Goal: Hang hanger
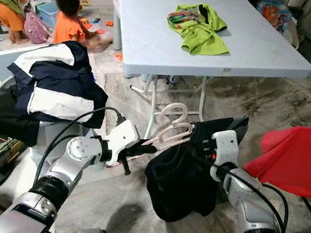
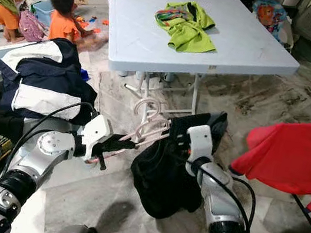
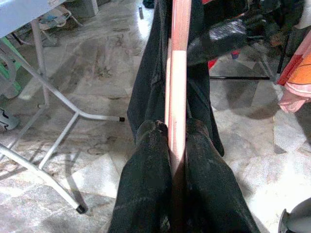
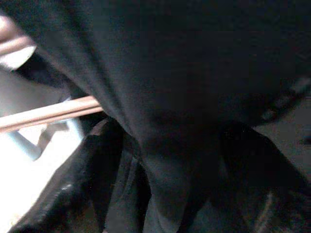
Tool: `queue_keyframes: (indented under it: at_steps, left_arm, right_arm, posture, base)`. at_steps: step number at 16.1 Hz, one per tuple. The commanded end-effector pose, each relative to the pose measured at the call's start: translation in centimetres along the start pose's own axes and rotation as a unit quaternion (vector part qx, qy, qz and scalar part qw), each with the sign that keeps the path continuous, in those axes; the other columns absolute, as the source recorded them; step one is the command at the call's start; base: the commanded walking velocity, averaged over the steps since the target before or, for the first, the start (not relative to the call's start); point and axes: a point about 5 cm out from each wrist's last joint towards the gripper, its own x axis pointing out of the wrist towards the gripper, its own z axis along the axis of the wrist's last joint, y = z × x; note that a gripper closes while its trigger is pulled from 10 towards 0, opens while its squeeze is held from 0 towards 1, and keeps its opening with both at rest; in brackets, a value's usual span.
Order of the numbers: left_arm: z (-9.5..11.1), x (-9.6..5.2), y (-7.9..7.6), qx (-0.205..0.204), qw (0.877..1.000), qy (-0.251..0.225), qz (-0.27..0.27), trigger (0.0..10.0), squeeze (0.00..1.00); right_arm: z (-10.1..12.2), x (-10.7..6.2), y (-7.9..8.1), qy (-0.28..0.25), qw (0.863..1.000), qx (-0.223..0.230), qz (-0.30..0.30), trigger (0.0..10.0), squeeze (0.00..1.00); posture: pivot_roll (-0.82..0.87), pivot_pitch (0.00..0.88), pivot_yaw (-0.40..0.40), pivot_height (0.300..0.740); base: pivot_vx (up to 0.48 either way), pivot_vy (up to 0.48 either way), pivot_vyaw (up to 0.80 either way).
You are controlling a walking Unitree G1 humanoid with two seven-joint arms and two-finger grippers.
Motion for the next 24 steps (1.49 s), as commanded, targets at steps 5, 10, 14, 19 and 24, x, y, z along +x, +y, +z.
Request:
queue_keyframes:
  at_steps: [5,10,14,19,24]
  left_arm:
    - [1.9,0.1,0.6,0.027,0.999,-0.04,0.007,0.0,0.0]
    - [1.9,0.0,0.6,0.028,0.999,-0.039,0.007,0.0,0.0]
    - [1.7,0.0,0.4,0.035,0.999,-0.032,0.005,0.0,0.0]
    - [1.6,-0.2,0.7,0.042,0.999,-0.025,0.01,0.0,0.0]
    - [1.3,-0.3,0.7,0.049,0.999,-0.018,0.008,0.0,0.0]
  right_arm:
    - [0.1,0.7,-1.4,-0.024,0.995,0.065,-0.079,0.0,0.0]
    - [0.4,0.6,-2.6,-0.044,0.987,0.101,-0.12,0.0,0.0]
    - [1.1,0.0,-3.2,-0.091,0.975,0.153,-0.135,0.0,0.0]
    - [3.6,-1.3,-4.1,-0.17,0.964,0.159,-0.129,0.0,0.0]
    - [5.1,-2.0,-4.9,-0.215,0.952,0.163,-0.145,0.0,0.0]
  posture:
    - [-0.06,0.0,0.001,0.74]
    - [-0.05,0.0,0.0,0.74]
    - [-0.06,0.0,-0.003,0.74]
    - [-0.06,0.0,-0.003,0.74]
    - [-0.06,0.0,0.002,0.74]
  base:
    - [0.0,0.0,0.0]
    - [0.0,0.0,0.0]
    - [0.0,0.0,0.0]
    - [0.0,0.0,0.0]
    - [0.0,0.0,0.0]
